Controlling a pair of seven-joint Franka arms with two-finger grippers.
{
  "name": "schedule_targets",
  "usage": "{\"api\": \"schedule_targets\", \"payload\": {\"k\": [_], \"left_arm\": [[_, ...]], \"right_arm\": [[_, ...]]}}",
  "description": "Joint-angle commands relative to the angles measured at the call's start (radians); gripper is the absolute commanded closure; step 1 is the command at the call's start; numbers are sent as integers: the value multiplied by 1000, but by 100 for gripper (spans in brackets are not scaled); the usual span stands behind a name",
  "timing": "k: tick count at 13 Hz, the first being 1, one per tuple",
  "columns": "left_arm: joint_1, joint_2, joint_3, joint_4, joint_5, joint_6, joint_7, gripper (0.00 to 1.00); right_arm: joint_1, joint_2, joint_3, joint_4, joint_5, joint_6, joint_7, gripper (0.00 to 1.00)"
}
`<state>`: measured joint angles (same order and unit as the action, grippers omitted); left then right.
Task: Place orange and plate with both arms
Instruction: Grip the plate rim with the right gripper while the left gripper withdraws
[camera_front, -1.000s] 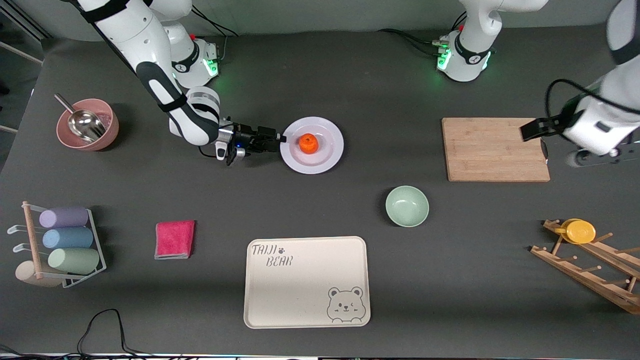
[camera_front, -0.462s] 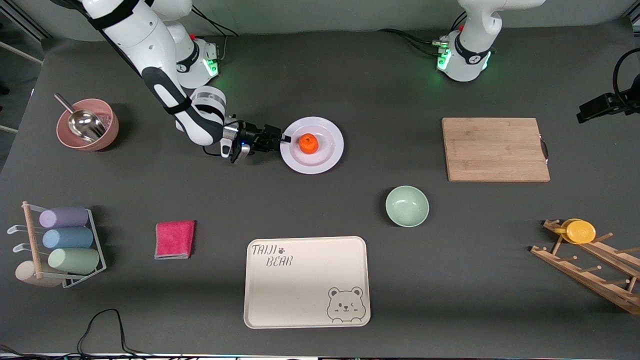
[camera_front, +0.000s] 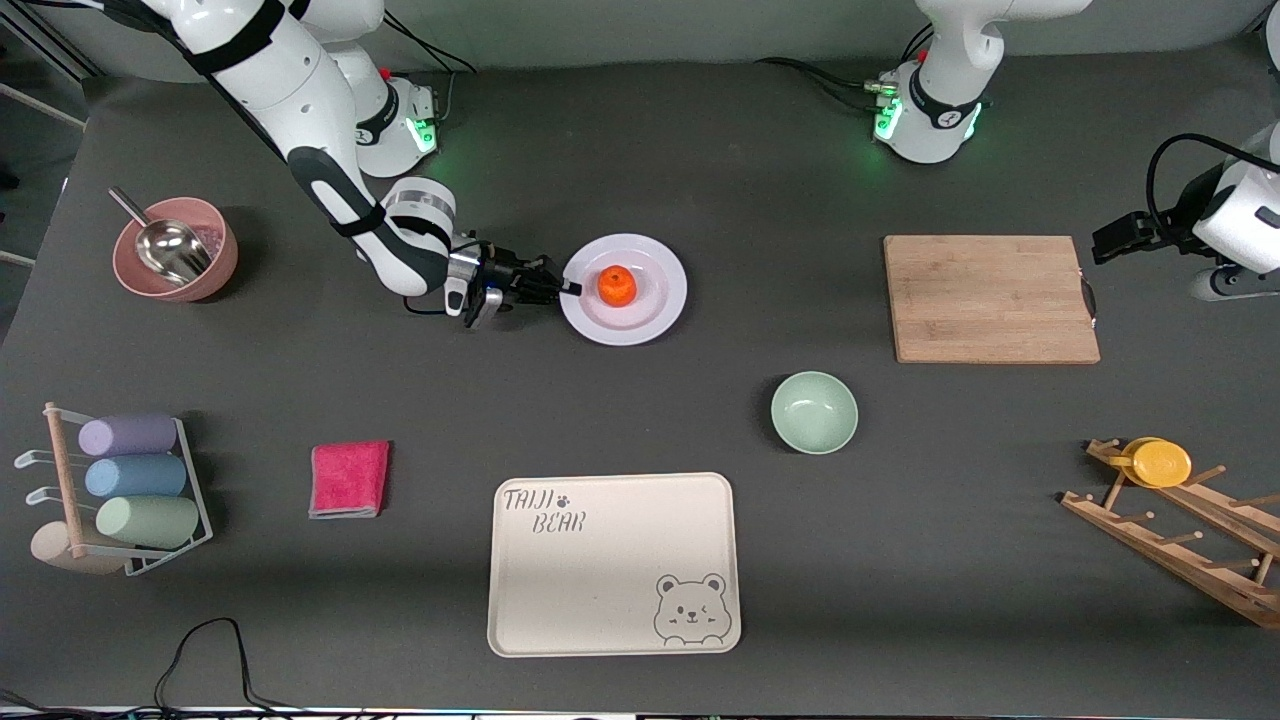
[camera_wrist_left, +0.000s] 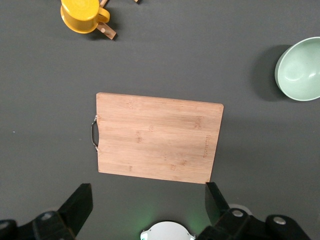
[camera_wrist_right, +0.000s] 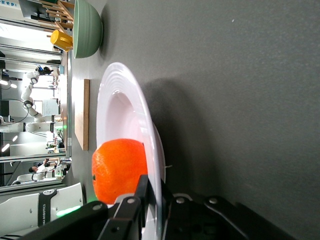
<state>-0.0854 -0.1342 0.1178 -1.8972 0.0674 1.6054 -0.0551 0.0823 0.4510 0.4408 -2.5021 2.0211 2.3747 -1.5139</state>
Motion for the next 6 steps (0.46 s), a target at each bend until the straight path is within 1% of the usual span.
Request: {"api": "schedule_targets", "payload": {"k": [1,3,6], "left_arm": [[-82,5,65,15,15,11,1,0],[-80,34,65,58,15,1,9,0],[-73,82,62,124,18,-70,18,0]], "right_arm": [[-3,18,7,22,31,17,-22,100],[-3,17,9,35,31,17,3,100],[-3,-3,13,63,31,17,75,100]]}}
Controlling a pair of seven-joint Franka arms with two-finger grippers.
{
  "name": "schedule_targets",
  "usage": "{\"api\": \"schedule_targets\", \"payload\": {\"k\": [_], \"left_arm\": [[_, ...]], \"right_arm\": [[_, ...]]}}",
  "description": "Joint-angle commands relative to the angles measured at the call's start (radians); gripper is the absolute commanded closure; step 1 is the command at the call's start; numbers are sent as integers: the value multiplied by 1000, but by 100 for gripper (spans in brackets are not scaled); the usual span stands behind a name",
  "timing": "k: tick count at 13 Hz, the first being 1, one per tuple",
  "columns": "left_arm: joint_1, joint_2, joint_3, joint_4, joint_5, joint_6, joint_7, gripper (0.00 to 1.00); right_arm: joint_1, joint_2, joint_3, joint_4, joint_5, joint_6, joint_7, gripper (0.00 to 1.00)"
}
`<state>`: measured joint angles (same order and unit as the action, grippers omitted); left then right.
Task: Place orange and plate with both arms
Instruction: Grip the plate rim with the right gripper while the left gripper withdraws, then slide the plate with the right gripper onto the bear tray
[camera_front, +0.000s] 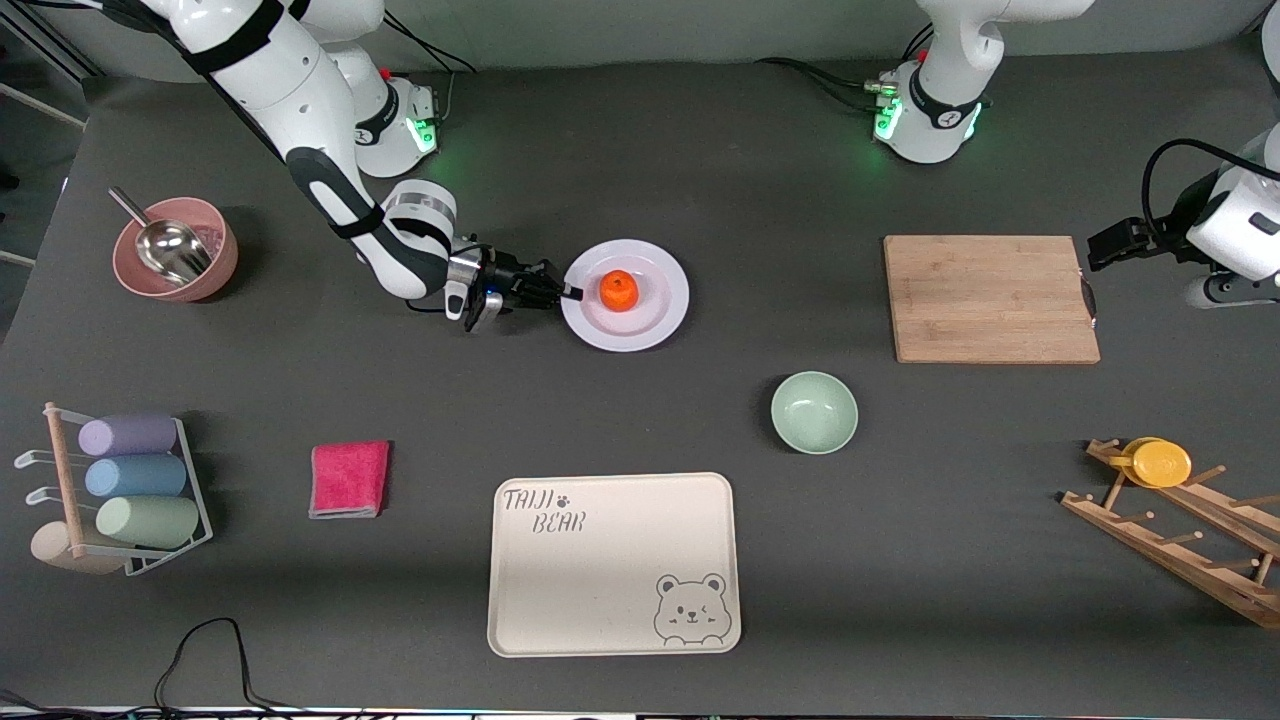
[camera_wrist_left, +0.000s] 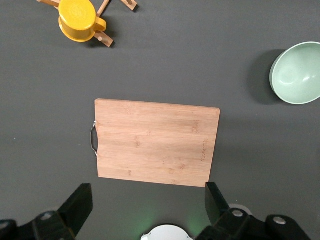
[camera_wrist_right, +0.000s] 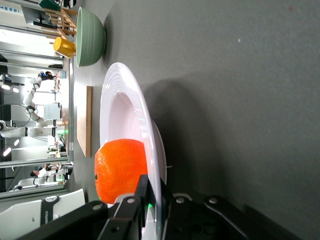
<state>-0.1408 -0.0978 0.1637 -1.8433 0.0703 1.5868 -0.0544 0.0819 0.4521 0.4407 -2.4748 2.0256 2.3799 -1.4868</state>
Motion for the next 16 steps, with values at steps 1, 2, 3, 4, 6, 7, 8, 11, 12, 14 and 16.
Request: {"api": "schedule_targets", "payload": {"k": [1,2,3,4,6,7,8,11,12,14,16], "left_arm": [[-16,47,16,70,16,-53,18,0],[-14,49,16,70,16,-53,19,0],[-14,52,16,70,16,-53,19,0],[-14,56,16,70,16,-53,19,0],[-14,65,16,69,16,-54,18,0],[-14,66,16,70,16,-62,16,0],[-14,69,16,72,16,-62,18,0],[-14,69,16,72,16,-64,18,0],[-14,70,16,72,16,-62,18,0],[-16,72,16,70,14,-62,15,0],[-17,82,16,70,13,-51,15,0]], "right_arm": [[-4,-19,13,42,27,12,78,100],[-4,-33,19,54,27,12,114,100],[-4,-47,29,68,27,13,149,100],[-2,-58,30,83,25,15,184,100],[-4,-64,29,126,22,18,232,100],[-4,-64,29,155,13,28,261,100],[-4,-63,27,190,7,50,292,100],[-7,-50,21,290,-117,81,446,100],[-8,-47,20,325,-184,81,530,100],[-8,-24,-11,411,-318,84,681,100],[-8,22,-25,509,-420,84,788,100]]}}
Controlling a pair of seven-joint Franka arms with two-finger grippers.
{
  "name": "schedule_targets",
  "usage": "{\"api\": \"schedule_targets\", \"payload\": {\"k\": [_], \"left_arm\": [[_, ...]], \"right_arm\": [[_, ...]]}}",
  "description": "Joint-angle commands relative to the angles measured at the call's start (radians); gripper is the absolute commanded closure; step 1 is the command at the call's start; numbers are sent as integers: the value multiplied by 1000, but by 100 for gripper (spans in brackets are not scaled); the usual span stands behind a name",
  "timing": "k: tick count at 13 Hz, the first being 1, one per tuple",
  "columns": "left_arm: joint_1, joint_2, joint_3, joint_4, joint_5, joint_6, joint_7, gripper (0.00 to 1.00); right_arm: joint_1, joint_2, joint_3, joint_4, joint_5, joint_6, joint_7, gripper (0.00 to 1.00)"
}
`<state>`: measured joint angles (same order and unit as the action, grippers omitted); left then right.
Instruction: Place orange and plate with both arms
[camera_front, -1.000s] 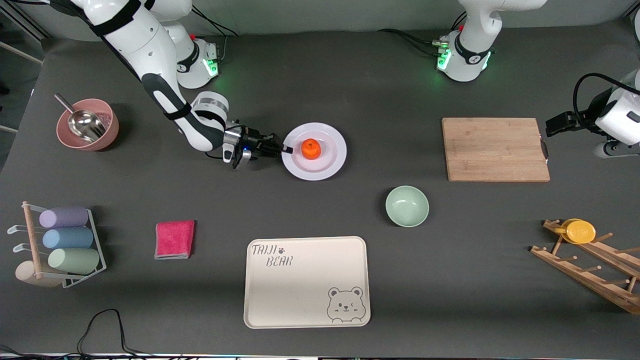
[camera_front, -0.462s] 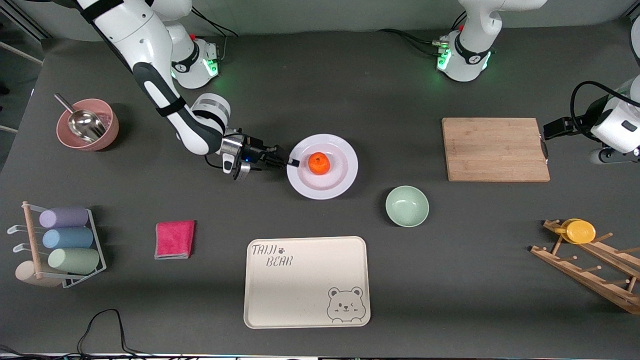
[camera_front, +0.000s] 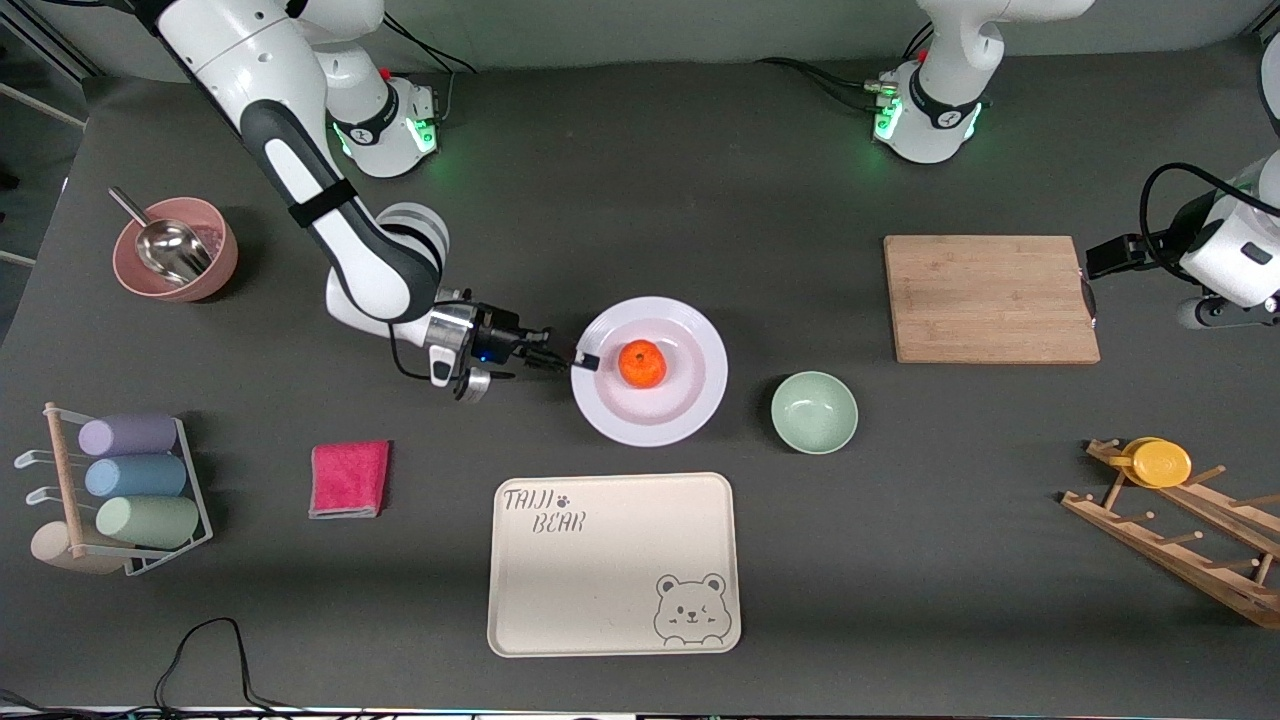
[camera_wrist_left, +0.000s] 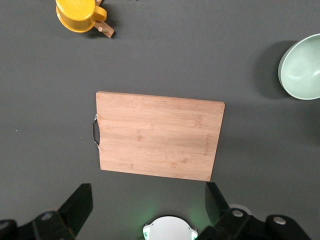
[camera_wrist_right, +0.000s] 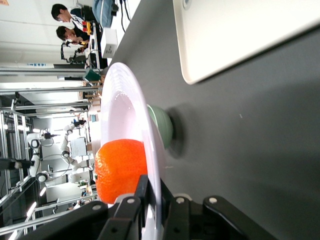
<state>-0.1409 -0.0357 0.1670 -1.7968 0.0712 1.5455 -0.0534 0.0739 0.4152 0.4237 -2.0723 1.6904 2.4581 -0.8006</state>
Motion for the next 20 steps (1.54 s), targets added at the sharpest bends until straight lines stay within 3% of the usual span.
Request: {"api": "schedule_targets", "payload": {"k": [1,5,10,14,20], "left_arm": [[-17,20,11,25,10,-12,14,0],[-23,17,8,25,9,-24,3,0],[-25,16,8,23,6,-41,0,0],[-23,16,8,24,4,-39,0,0],[-23,16,8,22,4,-42,0,0]], "right_arm": [[0,85,-10,159,-148,5,156,100],[-2,252,-39,441,-441,-1,404,100],[-2,486,-39,782,-696,-13,626,100],[-2,635,-52,942,-765,-37,617,100],[-2,701,-54,959,-779,-30,558,100]]}}
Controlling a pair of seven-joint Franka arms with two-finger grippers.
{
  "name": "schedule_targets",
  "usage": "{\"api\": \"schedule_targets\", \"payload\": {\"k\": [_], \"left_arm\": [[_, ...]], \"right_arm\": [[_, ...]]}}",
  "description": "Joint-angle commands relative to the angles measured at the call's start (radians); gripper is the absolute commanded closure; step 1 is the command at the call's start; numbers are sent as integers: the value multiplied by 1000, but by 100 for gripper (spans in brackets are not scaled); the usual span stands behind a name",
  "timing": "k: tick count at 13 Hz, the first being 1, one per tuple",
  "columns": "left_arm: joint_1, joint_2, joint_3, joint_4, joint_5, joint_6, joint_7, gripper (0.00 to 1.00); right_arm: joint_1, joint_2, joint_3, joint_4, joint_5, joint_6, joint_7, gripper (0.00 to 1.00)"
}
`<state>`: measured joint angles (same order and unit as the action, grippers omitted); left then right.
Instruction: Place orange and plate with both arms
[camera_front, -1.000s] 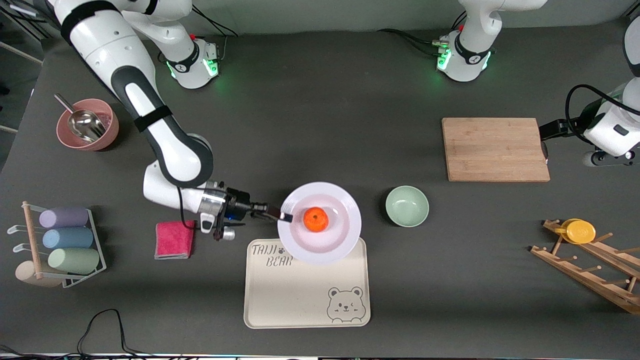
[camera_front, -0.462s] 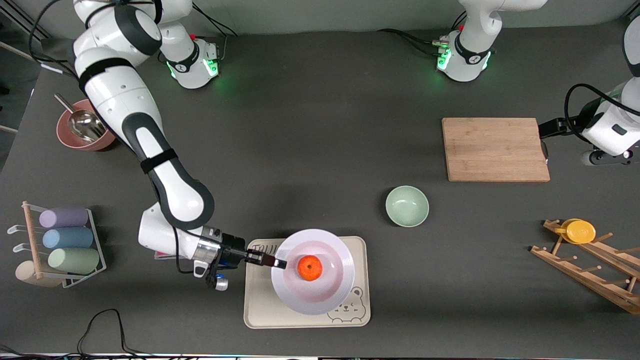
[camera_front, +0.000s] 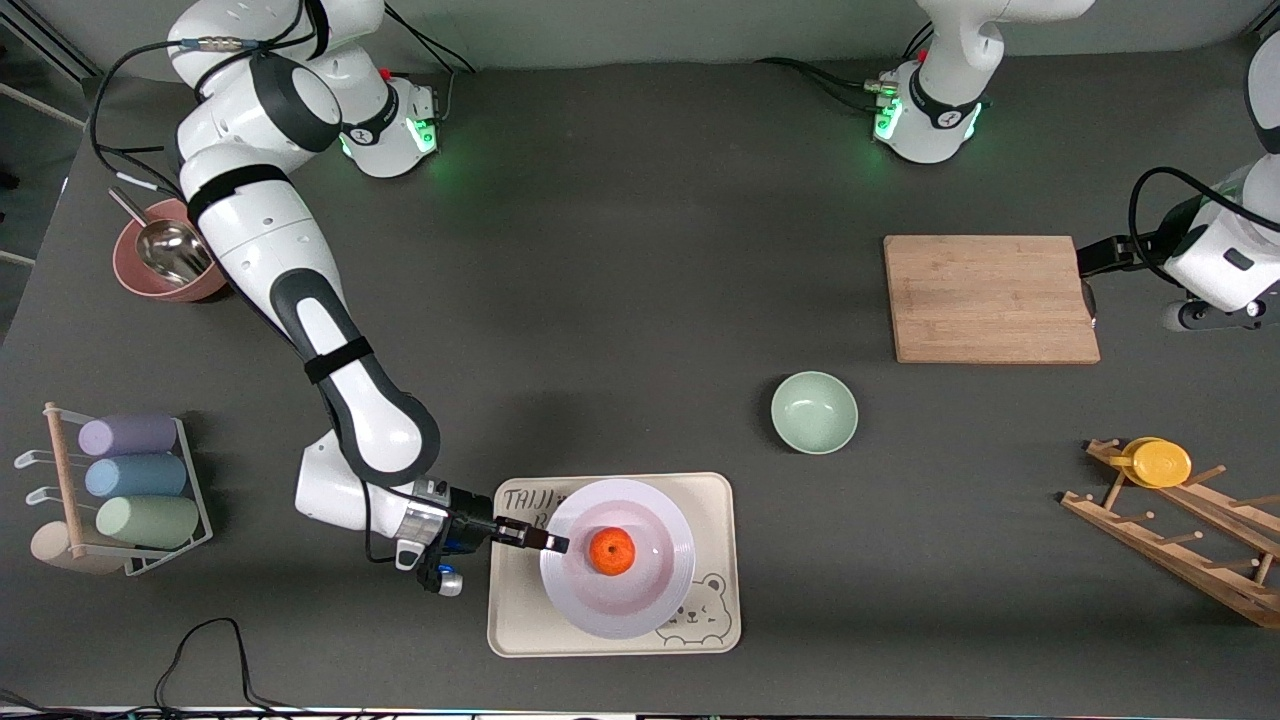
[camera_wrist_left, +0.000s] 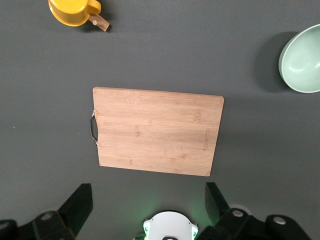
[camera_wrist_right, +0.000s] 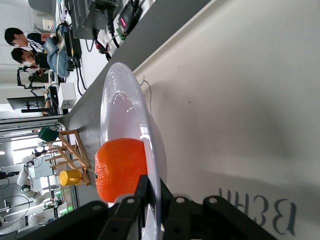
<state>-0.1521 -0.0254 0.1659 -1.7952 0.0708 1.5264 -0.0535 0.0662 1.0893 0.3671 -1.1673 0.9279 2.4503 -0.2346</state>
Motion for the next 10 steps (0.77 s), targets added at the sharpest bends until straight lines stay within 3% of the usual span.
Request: {"api": "schedule_targets", "payload": {"k": [1,10], "left_arm": [[-12,5,9,19,3,-23,1,0],[-14,7,9,20,4,-19,-2,0]], "right_arm": [[6,37,1,55,-18,-21,-14,100],[9,75,-7,72,-18,-5,-48,100]]}}
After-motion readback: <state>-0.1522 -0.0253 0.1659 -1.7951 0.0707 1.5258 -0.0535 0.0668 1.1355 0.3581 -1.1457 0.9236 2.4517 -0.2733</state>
